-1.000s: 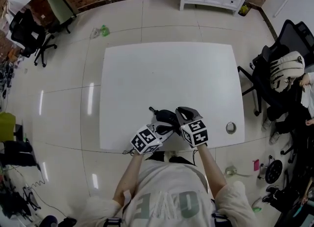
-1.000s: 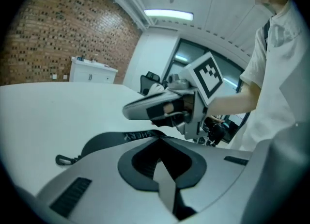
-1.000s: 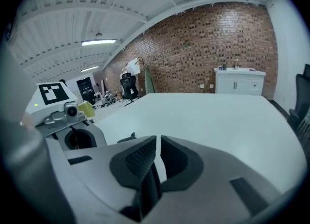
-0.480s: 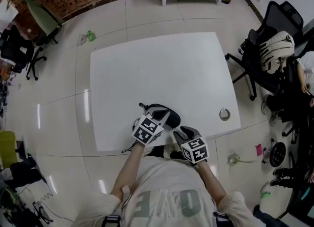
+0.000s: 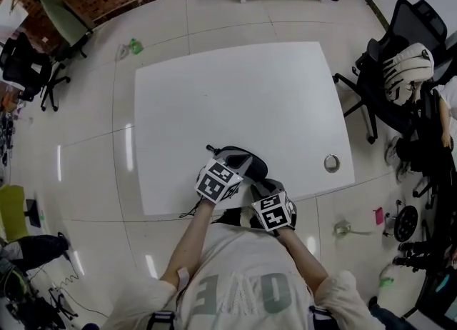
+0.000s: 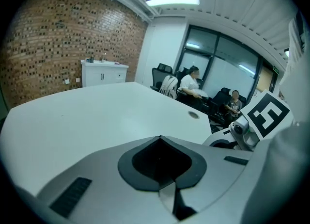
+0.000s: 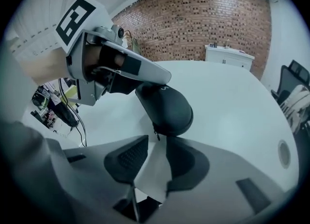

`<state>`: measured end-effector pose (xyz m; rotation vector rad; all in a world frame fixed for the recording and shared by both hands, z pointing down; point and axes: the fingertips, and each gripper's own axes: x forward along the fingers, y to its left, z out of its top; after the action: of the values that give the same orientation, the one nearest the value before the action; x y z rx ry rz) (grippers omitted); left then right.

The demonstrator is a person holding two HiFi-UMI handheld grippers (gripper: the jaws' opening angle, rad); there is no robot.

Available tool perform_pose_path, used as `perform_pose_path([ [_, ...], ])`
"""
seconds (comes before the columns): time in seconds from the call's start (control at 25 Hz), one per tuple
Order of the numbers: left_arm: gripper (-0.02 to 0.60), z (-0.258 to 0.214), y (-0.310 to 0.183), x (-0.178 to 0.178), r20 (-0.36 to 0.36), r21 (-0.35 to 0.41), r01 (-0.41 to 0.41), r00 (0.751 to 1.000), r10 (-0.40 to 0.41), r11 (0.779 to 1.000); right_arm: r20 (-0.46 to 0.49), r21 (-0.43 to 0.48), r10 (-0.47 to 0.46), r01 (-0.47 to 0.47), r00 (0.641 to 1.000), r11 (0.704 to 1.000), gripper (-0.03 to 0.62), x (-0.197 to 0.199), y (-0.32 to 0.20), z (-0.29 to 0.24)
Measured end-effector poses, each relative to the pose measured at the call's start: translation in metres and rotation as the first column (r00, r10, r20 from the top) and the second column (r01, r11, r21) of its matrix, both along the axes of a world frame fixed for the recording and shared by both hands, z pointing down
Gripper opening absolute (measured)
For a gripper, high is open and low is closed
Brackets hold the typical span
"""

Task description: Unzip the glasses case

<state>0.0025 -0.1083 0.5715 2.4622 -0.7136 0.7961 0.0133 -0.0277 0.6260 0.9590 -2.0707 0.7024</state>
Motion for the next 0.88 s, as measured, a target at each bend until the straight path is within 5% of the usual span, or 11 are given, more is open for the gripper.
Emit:
perform_pose_path([
  [0.36, 0.003, -0.002, 0.002, -0.002, -0.023, -0.012, -0.006, 1.000, 0.005, 1.000, -0.028, 0.005, 0.075, -0.075, 0.997, 0.997, 0.003, -0.002, -0.005, 0.002],
  [0.88, 0.003, -0.001, 0.004, 0.000, -0.002, 0.021, -0.002, 1.000, 0.002, 1.000, -0.065, 0.030, 0.072, -0.070, 0.995, 0.997, 0.000, 0.025, 0.001, -0.007],
])
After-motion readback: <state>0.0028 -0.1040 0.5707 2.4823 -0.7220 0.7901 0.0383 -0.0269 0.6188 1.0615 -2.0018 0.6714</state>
